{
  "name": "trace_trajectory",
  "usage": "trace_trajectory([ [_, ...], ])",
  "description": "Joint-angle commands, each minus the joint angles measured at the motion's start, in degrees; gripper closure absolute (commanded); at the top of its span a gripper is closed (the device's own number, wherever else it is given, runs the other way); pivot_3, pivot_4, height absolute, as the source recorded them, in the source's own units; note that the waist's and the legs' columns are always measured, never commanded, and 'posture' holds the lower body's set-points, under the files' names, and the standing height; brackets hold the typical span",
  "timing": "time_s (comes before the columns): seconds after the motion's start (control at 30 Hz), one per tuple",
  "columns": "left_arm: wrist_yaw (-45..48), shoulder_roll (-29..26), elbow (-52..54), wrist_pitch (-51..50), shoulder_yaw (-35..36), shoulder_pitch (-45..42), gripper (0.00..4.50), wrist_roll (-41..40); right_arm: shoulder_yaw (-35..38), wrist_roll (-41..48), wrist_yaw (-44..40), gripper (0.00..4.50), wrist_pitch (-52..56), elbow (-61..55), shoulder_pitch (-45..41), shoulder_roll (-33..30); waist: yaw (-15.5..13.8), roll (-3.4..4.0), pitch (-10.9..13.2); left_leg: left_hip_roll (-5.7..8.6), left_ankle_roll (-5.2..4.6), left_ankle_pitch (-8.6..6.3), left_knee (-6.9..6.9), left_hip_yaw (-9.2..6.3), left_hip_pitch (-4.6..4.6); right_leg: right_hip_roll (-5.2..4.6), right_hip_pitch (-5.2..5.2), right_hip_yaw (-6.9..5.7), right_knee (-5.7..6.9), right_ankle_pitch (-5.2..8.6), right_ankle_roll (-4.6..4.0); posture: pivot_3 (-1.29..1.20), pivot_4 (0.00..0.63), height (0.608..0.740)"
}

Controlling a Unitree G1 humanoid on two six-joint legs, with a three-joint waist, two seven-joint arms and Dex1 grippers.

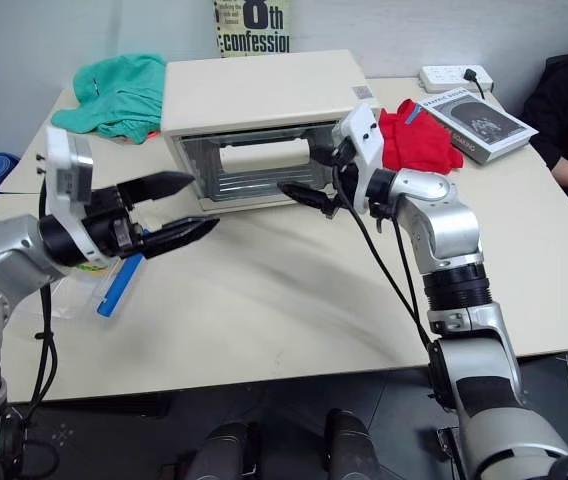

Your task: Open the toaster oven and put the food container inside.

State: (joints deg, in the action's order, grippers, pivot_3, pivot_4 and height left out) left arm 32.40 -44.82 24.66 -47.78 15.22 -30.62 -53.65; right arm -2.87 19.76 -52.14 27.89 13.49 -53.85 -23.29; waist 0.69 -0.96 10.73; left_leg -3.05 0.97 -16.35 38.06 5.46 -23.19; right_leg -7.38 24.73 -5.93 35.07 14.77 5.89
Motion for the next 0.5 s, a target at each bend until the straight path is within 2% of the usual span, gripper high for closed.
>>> trace_trajectory([
  [0.03, -2.4, 1.2, -3.0, 1.4, 1.1, -5.8, 0.0, 0.7, -0.6, 3.3, -1.7, 0.06, 1.7, -10.0, 0.7, 0.6, 0.5, 0.0, 0.0, -0.01, 0.01, 0.0, -0.01, 0.02, 0.0, 0.0, 0.02, 0.0, 0.01, 0.0, 0.0, 0.0, 0.15, 0.74],
  [0.13, -3.5, 2.6, -8.1, 2.0, 0.5, -12.0, 0.0, 2.2, -0.6, 3.7, -1.1, 0.06, 3.3, -14.0, 4.1, 0.2, 1.1, 0.0, 0.0, -0.01, 0.02, 0.01, -0.04, 0.02, 0.0, 0.01, 0.03, -0.01, 0.02, 0.0, 0.0, 0.0, 0.15, 0.74],
  [0.2, -2.8, 2.7, -12.0, 3.5, -2.1, -15.2, 0.0, 6.3, -0.7, 3.5, -0.7, 0.06, 3.5, -16.2, 7.0, -0.3, 1.0, 0.0, 0.0, -0.01, 0.02, 0.01, -0.07, 0.06, 0.01, 0.02, 0.05, 0.0, 0.02, 0.0, 0.0, 0.0, 0.15, 0.74],
  [0.3, 2.3, 1.2, -16.5, 7.9, -7.6, -17.0, 0.56, 13.9, -0.6, 3.0, 0.4, 0.0, 3.6, -18.0, 10.4, -0.8, 1.1, 0.0, 0.0, 0.0, 0.03, 0.0, -0.08, 0.11, 0.04, 0.02, 0.05, 0.01, 0.0, 0.0, 0.0, 0.0, 0.15, 0.74],
  [0.5, 14.4, -0.3, -23.3, 17.0, -14.9, -19.8, 2.44, 23.1, 0.3, 3.0, 3.3, 0.0, 4.1, -20.1, 15.0, -0.7, 0.7, -0.01, 0.0, 0.0, 0.03, 0.01, -0.01, 0.13, 0.01, 0.04, 0.05, 0.01, -0.01, 0.01, 0.0, 0.0, 0.15, 0.74],
])
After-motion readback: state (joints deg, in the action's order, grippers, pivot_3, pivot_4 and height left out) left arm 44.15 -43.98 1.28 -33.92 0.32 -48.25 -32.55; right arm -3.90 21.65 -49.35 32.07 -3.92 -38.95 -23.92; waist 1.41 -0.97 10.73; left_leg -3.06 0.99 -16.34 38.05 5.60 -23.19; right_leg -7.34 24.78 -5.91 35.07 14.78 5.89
